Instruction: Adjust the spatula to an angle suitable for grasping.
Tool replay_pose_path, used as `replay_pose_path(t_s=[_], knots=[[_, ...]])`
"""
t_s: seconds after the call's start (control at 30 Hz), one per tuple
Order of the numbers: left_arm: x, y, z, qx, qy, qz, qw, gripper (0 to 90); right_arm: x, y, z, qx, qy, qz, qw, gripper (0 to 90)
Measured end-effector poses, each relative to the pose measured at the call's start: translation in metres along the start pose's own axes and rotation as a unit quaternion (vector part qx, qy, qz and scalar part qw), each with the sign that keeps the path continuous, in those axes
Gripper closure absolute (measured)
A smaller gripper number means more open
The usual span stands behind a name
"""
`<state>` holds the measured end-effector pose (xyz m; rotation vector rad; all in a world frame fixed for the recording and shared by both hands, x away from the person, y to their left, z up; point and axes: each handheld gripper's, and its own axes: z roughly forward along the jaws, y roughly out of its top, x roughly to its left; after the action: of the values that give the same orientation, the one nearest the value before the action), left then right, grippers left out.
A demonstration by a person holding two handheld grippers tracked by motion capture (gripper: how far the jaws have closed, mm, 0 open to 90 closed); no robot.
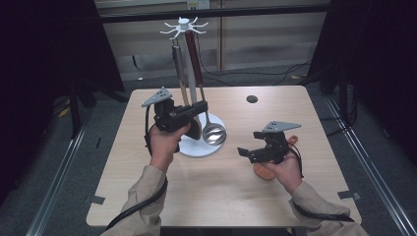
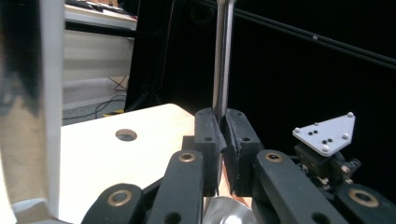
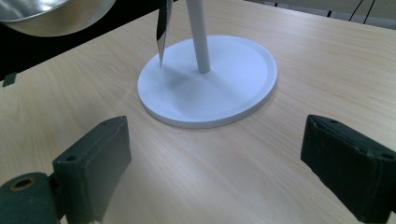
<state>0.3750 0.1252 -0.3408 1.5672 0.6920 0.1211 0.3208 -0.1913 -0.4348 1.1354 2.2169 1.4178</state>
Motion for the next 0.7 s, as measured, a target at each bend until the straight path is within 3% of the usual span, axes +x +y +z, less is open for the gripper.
replay_pose_path(t_s=[0.4, 0.53, 0.6, 0.7], knots=[[0.01, -0.006, -0.001, -0.025, 0.031, -0.018, 0.9991, 82.3, 0.002, 0.001, 0.0, 0.001, 0.004, -0.003, 1.0, 8.1], [0.01, -0.008, -0.002, -0.025, 0.044, -0.007, 0.9987, 81.6, 0.003, 0.001, -0.001, -0.001, 0.005, -0.007, 1.0, 8.1], [0.011, -0.01, -0.003, -0.031, 0.069, 0.009, 0.9971, 81.2, 0.003, 0.001, 0.0, 0.0, 0.007, -0.012, 0.9999, 8.1], [0.013, -0.012, -0.003, -0.042, 0.074, 0.003, 0.9964, 80.4, 0.005, 0.002, -0.001, -0.002, 0.006, -0.011, 0.9999, 8.1]])
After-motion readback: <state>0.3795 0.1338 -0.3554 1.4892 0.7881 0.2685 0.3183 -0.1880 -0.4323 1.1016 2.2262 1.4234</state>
